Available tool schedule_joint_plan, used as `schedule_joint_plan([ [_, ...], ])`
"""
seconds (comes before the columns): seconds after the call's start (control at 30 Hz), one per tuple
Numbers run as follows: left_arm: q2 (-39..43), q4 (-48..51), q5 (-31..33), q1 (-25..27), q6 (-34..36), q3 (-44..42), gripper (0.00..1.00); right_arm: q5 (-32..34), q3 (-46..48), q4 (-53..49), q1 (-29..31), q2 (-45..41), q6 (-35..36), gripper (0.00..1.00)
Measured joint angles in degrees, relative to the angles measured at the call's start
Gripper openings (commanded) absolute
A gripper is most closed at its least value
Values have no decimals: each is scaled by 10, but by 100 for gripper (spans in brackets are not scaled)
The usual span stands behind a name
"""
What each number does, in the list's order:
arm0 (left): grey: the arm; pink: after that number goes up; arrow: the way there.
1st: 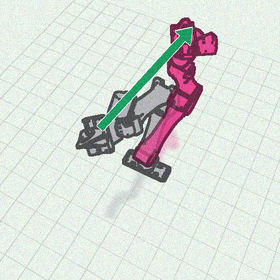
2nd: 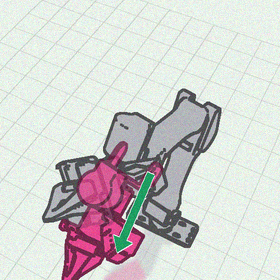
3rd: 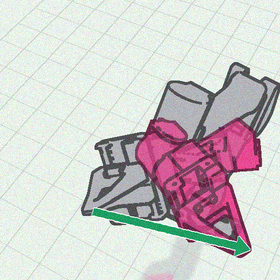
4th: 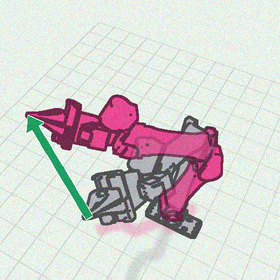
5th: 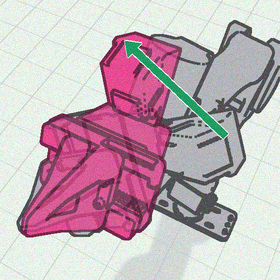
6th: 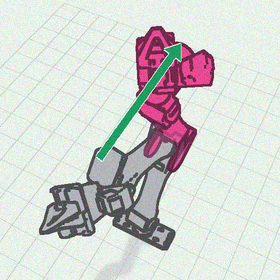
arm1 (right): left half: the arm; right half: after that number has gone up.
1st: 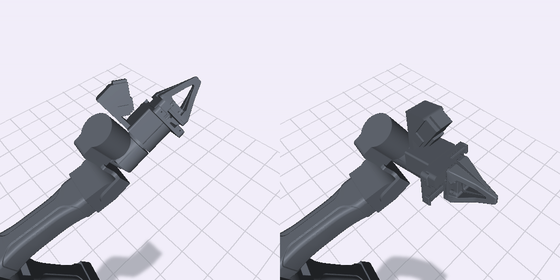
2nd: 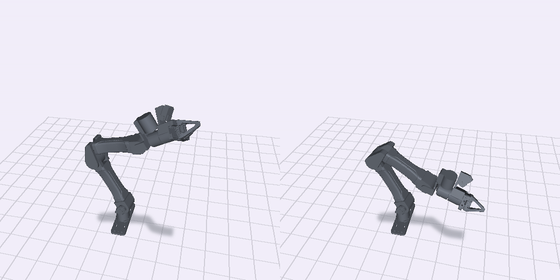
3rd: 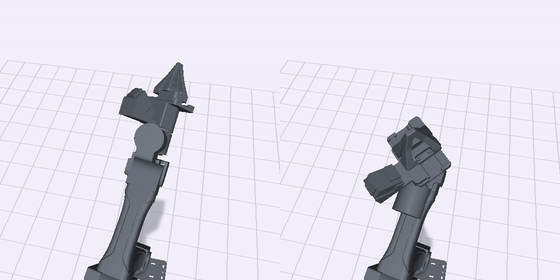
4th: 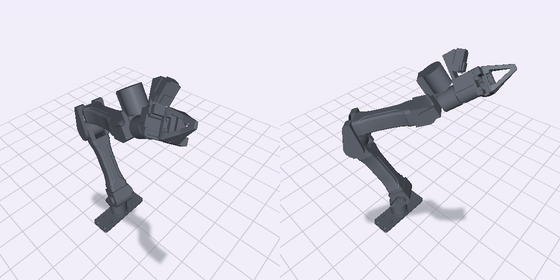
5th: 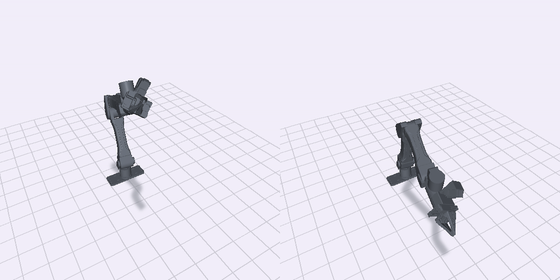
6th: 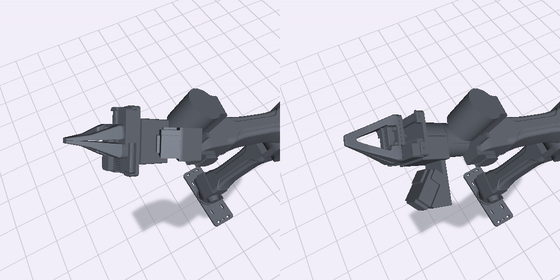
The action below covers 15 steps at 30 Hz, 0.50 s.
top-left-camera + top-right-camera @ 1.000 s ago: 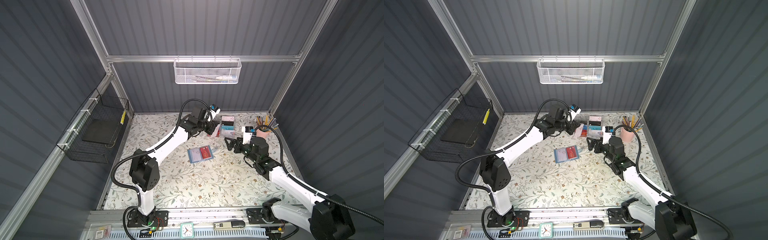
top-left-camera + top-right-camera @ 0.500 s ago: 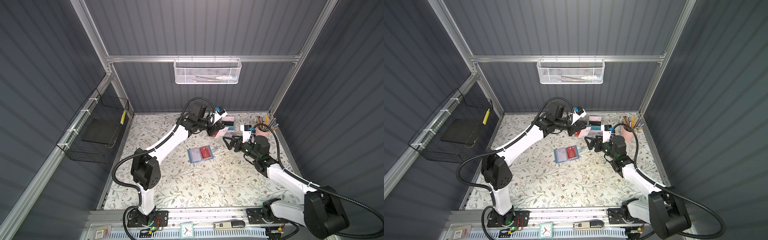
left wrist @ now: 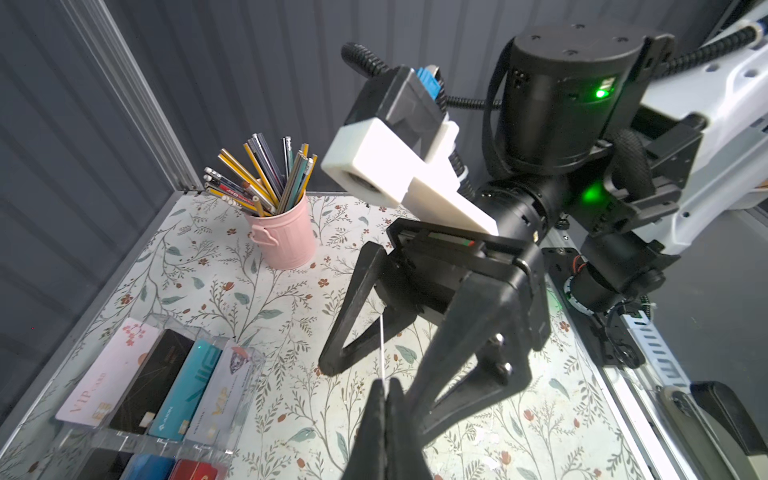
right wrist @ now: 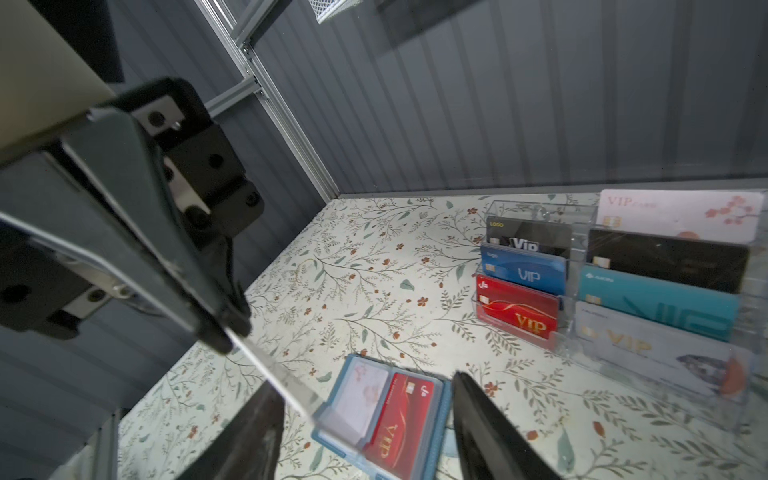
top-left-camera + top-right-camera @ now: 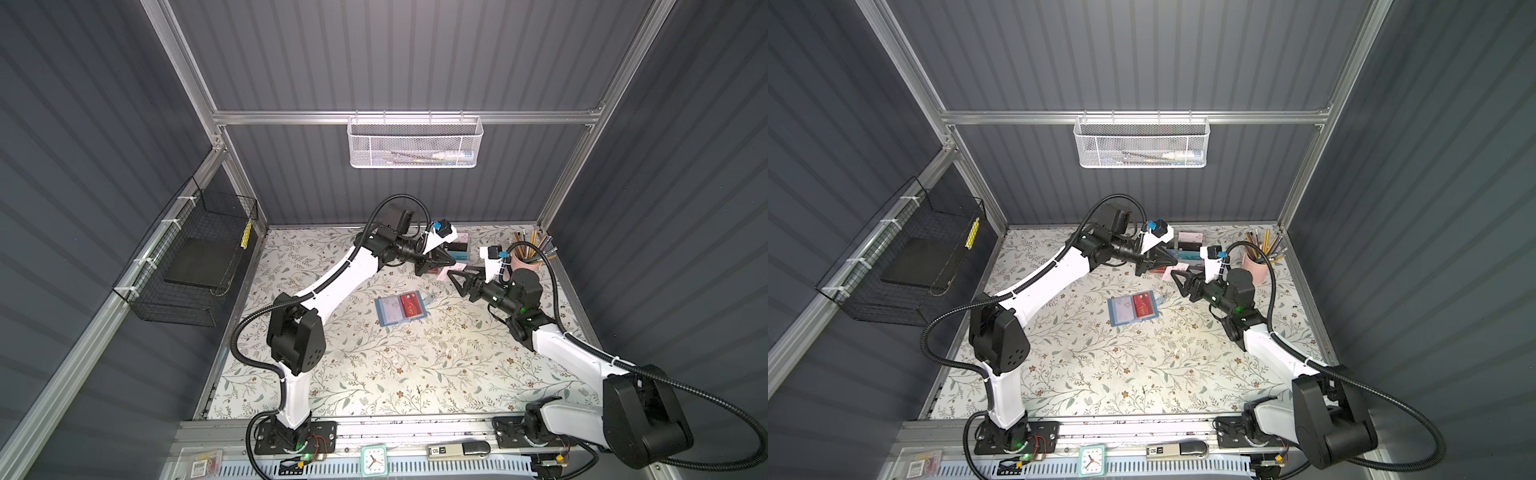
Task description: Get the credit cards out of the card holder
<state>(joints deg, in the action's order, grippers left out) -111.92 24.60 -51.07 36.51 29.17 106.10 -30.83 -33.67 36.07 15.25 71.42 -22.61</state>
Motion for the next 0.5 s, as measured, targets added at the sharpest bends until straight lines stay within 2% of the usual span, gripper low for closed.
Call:
schedule_joint_plan([
  [0.27,-10,11,-52,-24,17,2,0,-18,0,21,0,-1,4,33],
  [0.5,-35,16,-77,-31,17,19,0,-29,0,29,0,0,3,29],
])
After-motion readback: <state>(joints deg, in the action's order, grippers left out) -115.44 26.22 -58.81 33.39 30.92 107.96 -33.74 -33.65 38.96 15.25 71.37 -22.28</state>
